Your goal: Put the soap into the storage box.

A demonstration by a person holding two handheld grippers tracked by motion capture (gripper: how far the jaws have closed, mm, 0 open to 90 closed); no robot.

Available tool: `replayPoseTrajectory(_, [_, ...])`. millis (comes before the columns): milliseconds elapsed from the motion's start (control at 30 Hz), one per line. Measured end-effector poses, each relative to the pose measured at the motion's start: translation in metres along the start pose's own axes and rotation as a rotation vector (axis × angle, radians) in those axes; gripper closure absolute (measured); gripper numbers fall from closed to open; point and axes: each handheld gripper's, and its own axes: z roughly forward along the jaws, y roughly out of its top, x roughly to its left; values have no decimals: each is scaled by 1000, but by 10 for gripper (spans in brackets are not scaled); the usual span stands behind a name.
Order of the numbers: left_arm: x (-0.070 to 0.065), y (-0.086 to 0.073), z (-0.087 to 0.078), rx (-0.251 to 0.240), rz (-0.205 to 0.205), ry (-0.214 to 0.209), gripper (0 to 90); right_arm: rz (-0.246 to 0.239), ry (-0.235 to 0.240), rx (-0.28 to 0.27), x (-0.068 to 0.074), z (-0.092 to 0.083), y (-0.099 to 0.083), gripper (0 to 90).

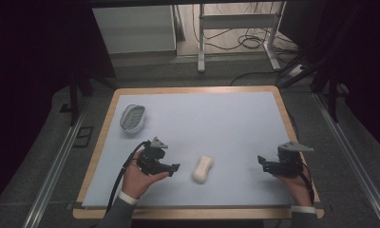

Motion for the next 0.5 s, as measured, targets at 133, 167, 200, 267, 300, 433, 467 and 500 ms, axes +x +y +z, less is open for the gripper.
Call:
replayPoseTrajectory(133, [-6,6,5,5,0,-4,261,4,1,-4,-1,0,0,123])
replayPoseTrajectory(167, [-7,7,7,8,0,-7,261,7,4,-6,-1,0,0,123])
replayPoseTrajectory(200, [-8,8,8,9,2,-8,261,10,12,-12,-2,-1,0,124])
replayPoseTrajectory(267, [-12,11,11,15,6,-13,261,15,16,-13,-2,-2,0,123])
replayPoseTrajectory(300, [-13,12,12,18,8,-14,261,15,16,-13,-2,-2,0,123])
replayPoseTrajectory(433, [-21,18,17,20,9,-30,279,16,18,-15,-3,-2,0,123])
replayPoseTrajectory(467, [-23,19,19,24,10,-26,279,16,18,-15,-3,-2,0,123])
replayPoseTrajectory(500, [-26,20,22,29,12,-25,282,16,16,-16,-3,-2,0,123])
